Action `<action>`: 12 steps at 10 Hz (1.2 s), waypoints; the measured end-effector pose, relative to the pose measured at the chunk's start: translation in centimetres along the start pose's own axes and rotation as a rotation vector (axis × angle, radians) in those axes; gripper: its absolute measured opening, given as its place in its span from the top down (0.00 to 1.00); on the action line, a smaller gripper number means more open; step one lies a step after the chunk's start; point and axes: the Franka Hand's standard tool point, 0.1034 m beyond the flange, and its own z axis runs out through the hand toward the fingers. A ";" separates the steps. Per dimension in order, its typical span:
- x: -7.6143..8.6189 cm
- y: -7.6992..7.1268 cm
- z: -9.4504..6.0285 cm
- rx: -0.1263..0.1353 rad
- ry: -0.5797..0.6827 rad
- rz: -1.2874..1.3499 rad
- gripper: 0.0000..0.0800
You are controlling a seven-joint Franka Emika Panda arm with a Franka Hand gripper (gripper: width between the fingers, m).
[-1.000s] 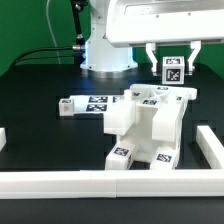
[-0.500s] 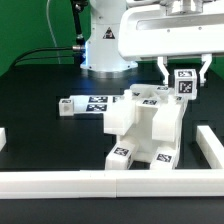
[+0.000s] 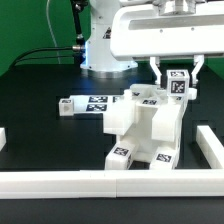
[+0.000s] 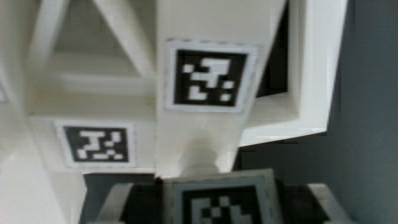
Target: Assemble chair
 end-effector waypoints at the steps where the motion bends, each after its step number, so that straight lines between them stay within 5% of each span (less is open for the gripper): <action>1: -0.3 0.0 0.3 -0.002 -0.004 -0.001 0.65; 9: -0.6 0.0 0.8 -0.006 0.002 -0.031 0.65; 11: -0.6 0.0 0.8 -0.006 0.002 -0.038 0.34; 12: -0.6 0.0 0.8 -0.006 0.002 -0.039 0.34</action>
Offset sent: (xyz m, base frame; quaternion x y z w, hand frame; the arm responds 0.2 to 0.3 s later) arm 0.0003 -0.0001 -0.0080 0.0026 0.0084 0.0033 1.0000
